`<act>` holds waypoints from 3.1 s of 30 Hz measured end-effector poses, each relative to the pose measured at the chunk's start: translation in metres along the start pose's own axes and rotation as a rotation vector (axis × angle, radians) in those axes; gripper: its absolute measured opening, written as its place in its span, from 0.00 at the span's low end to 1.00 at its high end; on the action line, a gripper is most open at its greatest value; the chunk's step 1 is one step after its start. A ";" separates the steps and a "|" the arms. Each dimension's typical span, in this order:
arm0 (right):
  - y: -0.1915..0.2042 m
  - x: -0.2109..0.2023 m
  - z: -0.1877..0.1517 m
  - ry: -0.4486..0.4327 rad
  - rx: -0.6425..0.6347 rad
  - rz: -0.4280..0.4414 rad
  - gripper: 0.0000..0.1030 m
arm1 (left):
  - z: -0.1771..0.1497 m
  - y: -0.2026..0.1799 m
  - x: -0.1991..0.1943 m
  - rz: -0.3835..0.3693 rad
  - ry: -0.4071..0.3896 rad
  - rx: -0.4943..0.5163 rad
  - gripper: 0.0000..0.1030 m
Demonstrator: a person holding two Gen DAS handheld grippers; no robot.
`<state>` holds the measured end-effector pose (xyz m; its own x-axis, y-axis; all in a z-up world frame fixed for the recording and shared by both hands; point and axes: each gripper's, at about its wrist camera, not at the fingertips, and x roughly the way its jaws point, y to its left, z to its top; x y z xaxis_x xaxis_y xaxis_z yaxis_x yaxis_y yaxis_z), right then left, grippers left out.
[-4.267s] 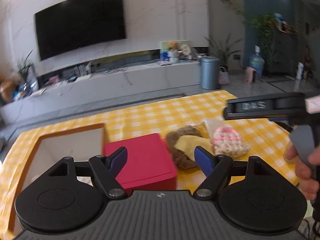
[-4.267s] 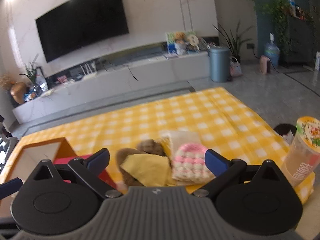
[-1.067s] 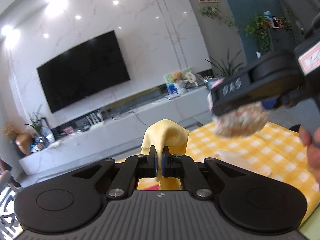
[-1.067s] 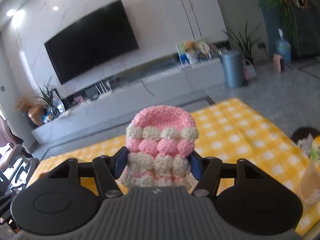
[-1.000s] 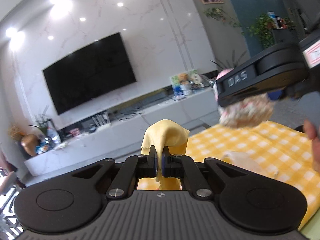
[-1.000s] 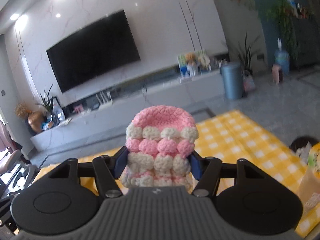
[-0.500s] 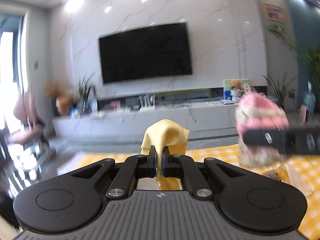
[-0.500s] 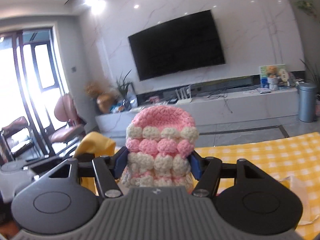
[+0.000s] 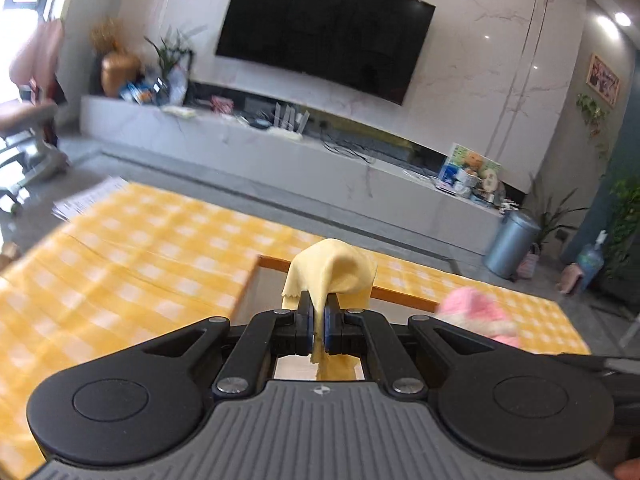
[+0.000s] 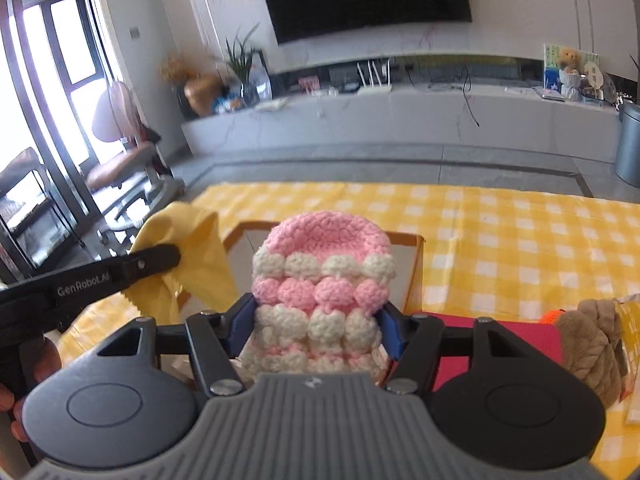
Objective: Organize soft objects
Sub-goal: 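Lift the hat with the right gripper while the left carries the yellow cloth over the box, then lower the hat into the box and open the right gripper while the left releases the cloth, then move both tools back over the remaining items on the mat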
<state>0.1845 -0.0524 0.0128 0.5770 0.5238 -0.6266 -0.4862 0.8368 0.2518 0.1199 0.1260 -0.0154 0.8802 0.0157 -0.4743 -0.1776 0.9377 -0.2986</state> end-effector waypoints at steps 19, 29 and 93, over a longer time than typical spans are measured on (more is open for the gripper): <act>0.006 0.056 -0.007 0.021 -0.057 -0.073 0.87 | -0.011 -0.002 0.016 0.042 0.054 0.017 0.05; -0.005 0.034 -0.006 -0.035 -0.014 -0.073 0.88 | -0.011 0.007 0.042 0.099 0.111 -0.028 0.05; -0.026 -0.030 0.007 -0.176 0.033 -0.128 0.95 | -0.011 -0.049 -0.031 0.142 -0.019 0.163 0.85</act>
<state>0.1842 -0.0894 0.0299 0.7397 0.4302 -0.5174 -0.3812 0.9016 0.2046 0.0961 0.0755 0.0047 0.8598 0.1562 -0.4861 -0.2278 0.9694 -0.0914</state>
